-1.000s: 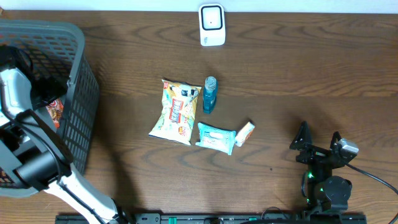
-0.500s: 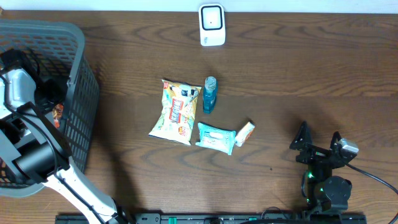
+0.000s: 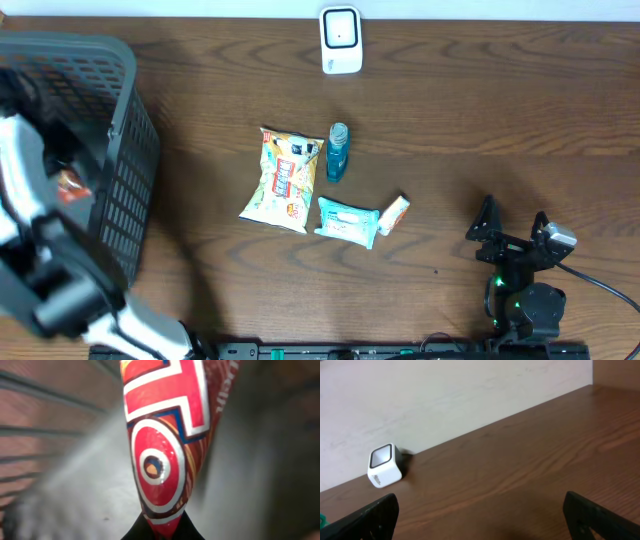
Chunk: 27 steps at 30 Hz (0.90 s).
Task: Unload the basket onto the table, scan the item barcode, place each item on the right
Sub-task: 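Grasp the red snack bar in the basket with the left gripper, then carry the red snack bar right of the scanner and release it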
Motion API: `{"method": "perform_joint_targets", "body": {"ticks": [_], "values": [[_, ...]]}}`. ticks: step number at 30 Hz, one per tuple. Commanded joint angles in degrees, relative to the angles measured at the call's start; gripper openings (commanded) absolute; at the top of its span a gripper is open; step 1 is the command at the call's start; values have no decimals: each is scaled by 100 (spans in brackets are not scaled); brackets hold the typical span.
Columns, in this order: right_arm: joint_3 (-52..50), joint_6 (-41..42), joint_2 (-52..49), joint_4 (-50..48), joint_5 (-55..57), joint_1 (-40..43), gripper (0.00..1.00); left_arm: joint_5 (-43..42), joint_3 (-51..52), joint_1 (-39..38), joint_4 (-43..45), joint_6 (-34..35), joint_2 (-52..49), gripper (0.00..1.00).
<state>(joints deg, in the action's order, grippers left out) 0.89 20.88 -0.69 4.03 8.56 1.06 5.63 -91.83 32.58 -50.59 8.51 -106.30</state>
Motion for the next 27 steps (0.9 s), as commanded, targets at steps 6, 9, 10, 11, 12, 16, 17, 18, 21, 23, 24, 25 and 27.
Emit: {"method": "perform_joint_targets", "body": {"ticks": [6, 9, 10, 11, 12, 16, 17, 18, 21, 23, 24, 25, 27], "values": [[-20, 74, 20, 4, -13, 79, 99, -1541, -118, -11, 221, 1290, 2900, 7], [-20, 74, 20, 4, -13, 79, 100, -2791, -118, -236, 210, 1305, 3506, 7], [-20, 74, 20, 4, -13, 79, 99, -3163, -118, -411, 201, 1305, 3672, 7], [-20, 74, 20, 4, -13, 79, 99, -3405, -118, -601, 203, 1305, 3788, 7], [-20, 74, 20, 4, -13, 79, 99, -3567, -118, -828, 205, 1305, 3886, 7], [-20, 74, 20, 4, -13, 79, 99, -3624, -118, -2144, 354, 1300, 4057, 7], [-20, 74, 20, 4, -13, 79, 99, -3606, -118, -2551, 459, 1298, 4033, 7], [-20, 74, 20, 4, -13, 79, 99, -3554, -118, -2951, 586, 1263, 3982, 8], [-20, 74, 20, 4, -13, 79, 99, -3016, -118, -4052, 979, 1147, 3757, 7], [-20, 74, 20, 4, -13, 79, 99, -2461, -118, -4765, 1233, 1150, 3523, 7], [-20, 74, 20, 4, -13, 79, 99, -2232, -118, -5066, 1349, 1150, 3392, 8], [-20, 74, 20, 4, -11, 79, 99, -2013, -118, -5414, 1473, 1152, 3211, 8], [-20, 74, 20, 4, -11, 79, 99, -1727, -118, -5947, 1694, 1152, 2839, 7]]}}
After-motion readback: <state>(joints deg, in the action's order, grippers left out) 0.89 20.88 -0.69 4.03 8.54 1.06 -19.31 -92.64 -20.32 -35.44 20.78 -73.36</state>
